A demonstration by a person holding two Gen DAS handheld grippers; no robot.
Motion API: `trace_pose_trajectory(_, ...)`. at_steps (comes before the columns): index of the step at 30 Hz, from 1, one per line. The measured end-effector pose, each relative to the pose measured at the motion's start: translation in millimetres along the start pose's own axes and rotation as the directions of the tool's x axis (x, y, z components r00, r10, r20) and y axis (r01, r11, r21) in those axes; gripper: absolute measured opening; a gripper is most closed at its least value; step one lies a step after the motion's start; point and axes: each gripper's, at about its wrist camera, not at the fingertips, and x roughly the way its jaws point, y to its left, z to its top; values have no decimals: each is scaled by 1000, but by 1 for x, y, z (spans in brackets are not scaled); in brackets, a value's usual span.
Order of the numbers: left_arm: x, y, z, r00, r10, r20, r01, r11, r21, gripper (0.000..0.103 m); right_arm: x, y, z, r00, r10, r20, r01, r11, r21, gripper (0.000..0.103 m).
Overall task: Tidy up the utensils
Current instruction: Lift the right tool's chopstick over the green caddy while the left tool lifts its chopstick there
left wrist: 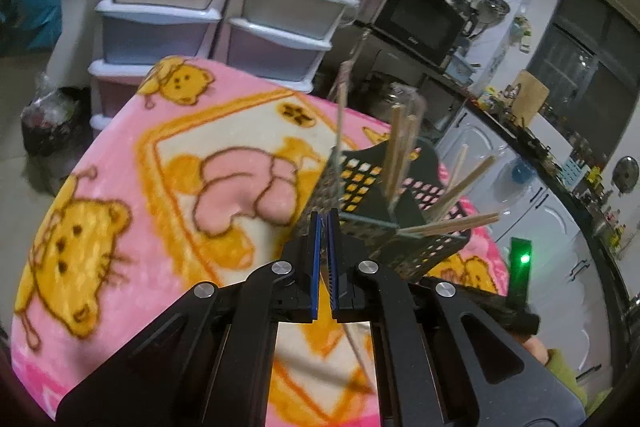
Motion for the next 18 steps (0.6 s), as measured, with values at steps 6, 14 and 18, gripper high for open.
trace_pose_trajectory(6,-4,-19,10,999,-34,18,33,999,40,1,3,9,-1,1000,7,-5,-7,999,-50,18)
trace_pose_trajectory(14,-11,-46,31,995,-80,56,74,992,100,1,-13,12,-3,998,54,37,-52,998,-47,1)
trace_pose_trajectory(18,-14,-56,39,992,-101,73,92,988,123,1,-34,14,0,992,91,85,-87,995,-47,1)
